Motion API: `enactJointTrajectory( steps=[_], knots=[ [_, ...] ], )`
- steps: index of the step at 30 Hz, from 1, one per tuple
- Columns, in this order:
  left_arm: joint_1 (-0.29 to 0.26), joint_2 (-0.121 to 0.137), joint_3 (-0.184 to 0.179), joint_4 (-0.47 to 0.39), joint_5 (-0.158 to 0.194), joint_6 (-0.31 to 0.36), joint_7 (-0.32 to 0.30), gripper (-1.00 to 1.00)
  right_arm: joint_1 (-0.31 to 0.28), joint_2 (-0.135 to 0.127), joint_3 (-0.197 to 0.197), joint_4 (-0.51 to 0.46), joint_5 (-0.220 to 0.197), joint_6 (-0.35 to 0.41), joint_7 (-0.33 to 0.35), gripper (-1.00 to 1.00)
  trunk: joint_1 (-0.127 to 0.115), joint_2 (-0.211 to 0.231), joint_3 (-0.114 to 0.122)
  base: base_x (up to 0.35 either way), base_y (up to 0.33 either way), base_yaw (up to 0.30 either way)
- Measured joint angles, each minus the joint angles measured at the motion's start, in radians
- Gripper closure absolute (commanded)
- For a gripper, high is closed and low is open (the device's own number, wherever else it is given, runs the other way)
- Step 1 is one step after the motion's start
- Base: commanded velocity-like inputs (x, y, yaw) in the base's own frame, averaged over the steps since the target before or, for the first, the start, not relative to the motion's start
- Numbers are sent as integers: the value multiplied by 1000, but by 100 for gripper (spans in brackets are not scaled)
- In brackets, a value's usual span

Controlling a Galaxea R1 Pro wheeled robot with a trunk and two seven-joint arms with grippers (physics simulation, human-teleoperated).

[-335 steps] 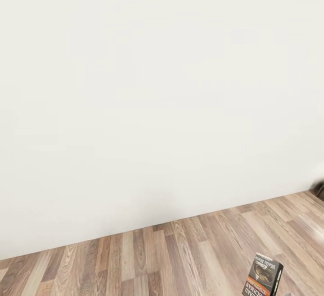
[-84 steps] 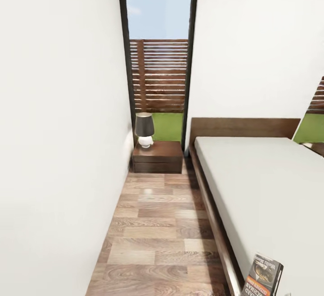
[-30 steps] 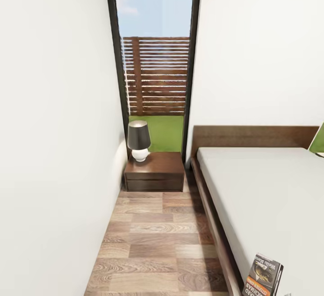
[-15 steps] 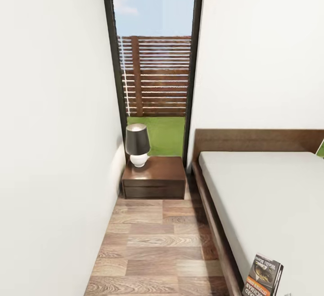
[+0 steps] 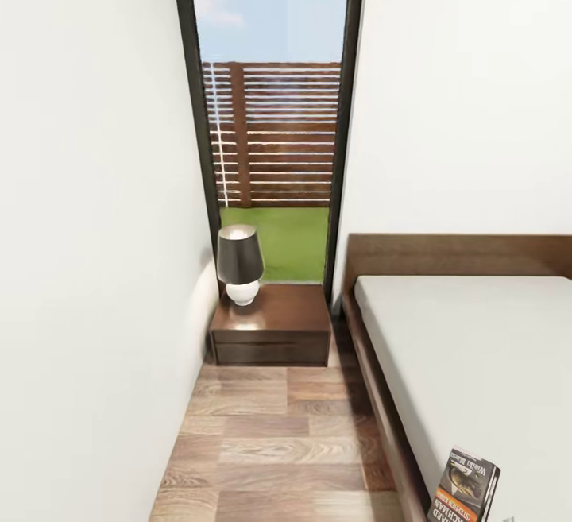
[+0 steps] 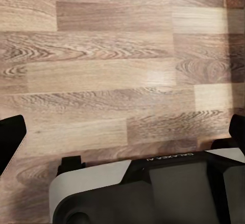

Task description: In the bedroom, move the book from the bed onto either nightstand, and place the two sandals side by side next to the bed.

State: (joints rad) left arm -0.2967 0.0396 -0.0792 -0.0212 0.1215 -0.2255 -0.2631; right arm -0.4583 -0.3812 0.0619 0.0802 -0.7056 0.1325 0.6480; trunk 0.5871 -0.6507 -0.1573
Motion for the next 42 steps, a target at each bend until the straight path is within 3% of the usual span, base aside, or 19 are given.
enactJointTrajectory(
  steps=[42],
  knots=[
    [0, 0, 0, 0, 0, 0, 0, -100, 0, 0, 0, 0, 0, 0, 0, 100, 0, 0, 0, 328, 0, -28]
  ],
)
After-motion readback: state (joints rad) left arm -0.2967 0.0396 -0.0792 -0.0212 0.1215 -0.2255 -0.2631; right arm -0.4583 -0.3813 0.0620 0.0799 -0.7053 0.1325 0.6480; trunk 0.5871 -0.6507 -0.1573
